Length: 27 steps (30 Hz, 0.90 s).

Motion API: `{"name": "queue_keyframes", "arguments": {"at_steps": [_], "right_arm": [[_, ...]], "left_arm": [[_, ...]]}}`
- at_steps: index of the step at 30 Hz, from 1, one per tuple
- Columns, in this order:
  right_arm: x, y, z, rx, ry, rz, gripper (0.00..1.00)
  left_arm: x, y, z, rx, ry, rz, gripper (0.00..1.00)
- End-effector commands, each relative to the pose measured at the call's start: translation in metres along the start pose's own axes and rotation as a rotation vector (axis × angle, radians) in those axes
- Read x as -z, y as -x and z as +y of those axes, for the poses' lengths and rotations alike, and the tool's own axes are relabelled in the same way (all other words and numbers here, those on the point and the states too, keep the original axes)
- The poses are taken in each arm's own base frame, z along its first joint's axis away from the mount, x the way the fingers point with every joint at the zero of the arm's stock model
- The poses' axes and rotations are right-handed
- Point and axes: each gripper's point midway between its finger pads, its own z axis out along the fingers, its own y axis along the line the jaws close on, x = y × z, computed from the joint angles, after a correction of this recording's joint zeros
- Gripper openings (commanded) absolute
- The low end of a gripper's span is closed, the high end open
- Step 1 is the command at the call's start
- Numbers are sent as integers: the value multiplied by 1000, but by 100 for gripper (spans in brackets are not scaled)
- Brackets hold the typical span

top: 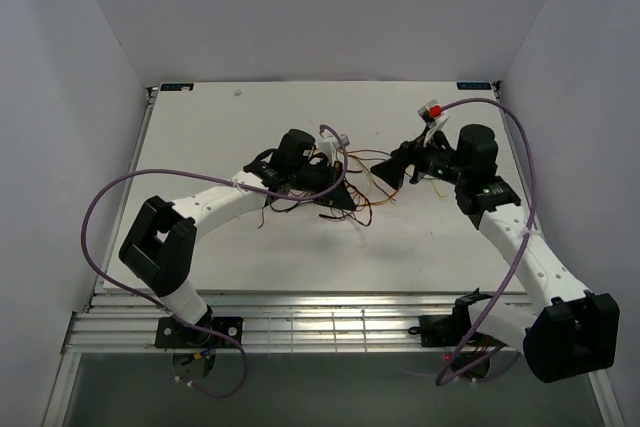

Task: Untangle the cables

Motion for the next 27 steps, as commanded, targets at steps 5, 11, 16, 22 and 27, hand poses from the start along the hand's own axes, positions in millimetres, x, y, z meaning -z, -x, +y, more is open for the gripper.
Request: {"name": "queue_keyframes", "arguments": {"at_steps": [5,11,16,22,27], "right_arm": [[-39,-15,43,36,86,74,90],[-53,-21,46,124,9,95,90],[-56,-23,42,85,-47,74,90],[-56,-30,51,35,-3,61,90],[-58,-41,45,-13,-35,75,90]], "left_arm": [[10,16,-27,-59,-88,-41,0],[18,9,-32,-39,-88,-23,0],[32,-7,-18,119,69,99,0],[52,-12,-18,208,133,118,0],[65,-25,-8,323,200,170,0]]}}
